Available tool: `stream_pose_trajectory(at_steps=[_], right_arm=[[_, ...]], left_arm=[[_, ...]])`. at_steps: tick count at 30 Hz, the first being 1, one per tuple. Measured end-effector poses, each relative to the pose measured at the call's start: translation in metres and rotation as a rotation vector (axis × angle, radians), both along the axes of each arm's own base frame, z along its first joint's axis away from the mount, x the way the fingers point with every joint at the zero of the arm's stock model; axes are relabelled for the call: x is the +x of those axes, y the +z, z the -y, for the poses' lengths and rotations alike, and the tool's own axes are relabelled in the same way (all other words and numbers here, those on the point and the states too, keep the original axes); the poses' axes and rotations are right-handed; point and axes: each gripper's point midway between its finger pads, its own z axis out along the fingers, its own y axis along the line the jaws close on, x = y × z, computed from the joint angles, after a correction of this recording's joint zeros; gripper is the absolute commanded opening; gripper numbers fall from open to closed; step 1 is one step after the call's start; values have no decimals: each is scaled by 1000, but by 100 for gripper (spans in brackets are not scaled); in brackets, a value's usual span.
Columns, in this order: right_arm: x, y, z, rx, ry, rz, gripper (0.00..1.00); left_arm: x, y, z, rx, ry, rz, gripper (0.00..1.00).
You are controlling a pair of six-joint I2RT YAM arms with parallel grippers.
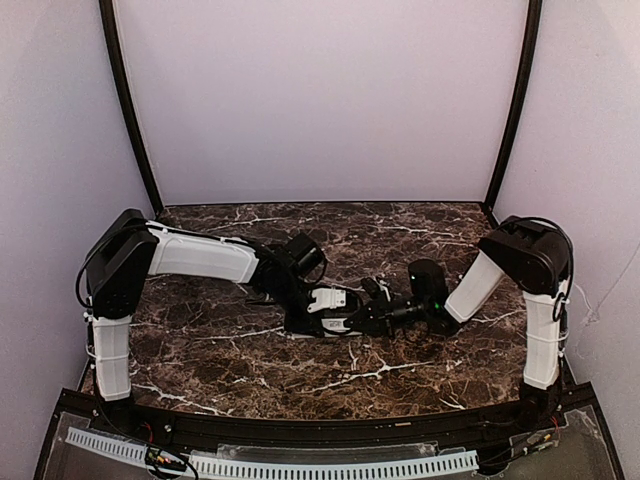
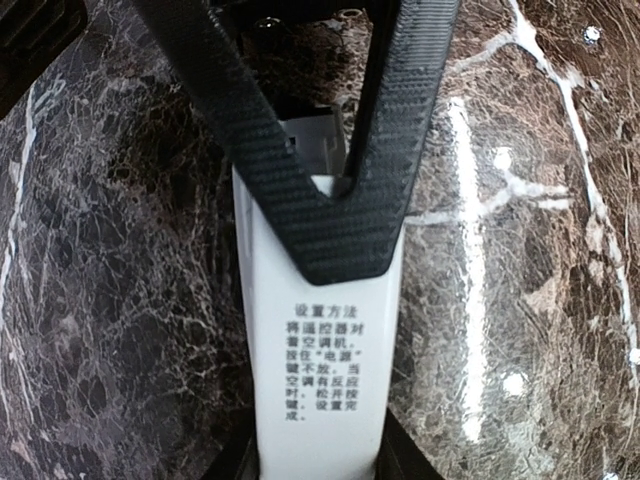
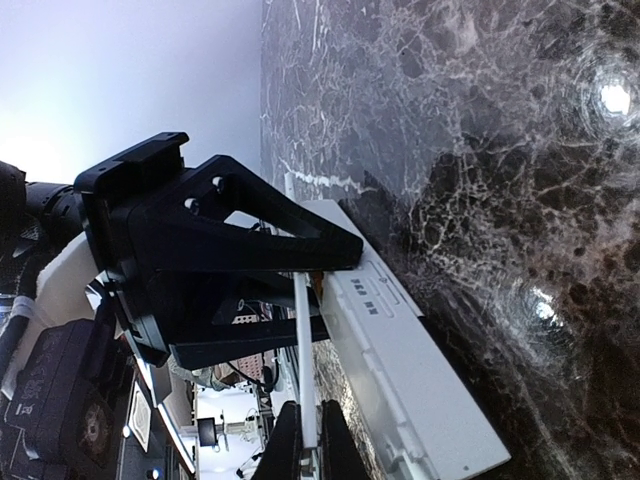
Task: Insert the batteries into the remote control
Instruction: Place the battery cover on the remote control without the battery cover.
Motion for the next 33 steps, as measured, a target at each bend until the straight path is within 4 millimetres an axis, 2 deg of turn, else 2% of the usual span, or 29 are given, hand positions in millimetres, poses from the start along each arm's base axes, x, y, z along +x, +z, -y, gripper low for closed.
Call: stream_pose_trajectory(at_steps=[12, 18, 27, 33], right_arm=[[2, -1, 1, -38, 12, 13, 8], [6, -1, 6, -68, -8, 17, 23], [8, 4, 11, -95, -28, 39, 32], [8, 12, 23, -116, -54, 70, 38]], left_arm=[[0, -1, -1, 7, 5, 4, 27], [0, -1, 1, 8, 2, 10, 26], [0, -1, 0, 9, 2, 12, 23], [0, -1, 0, 9, -2, 13, 25]])
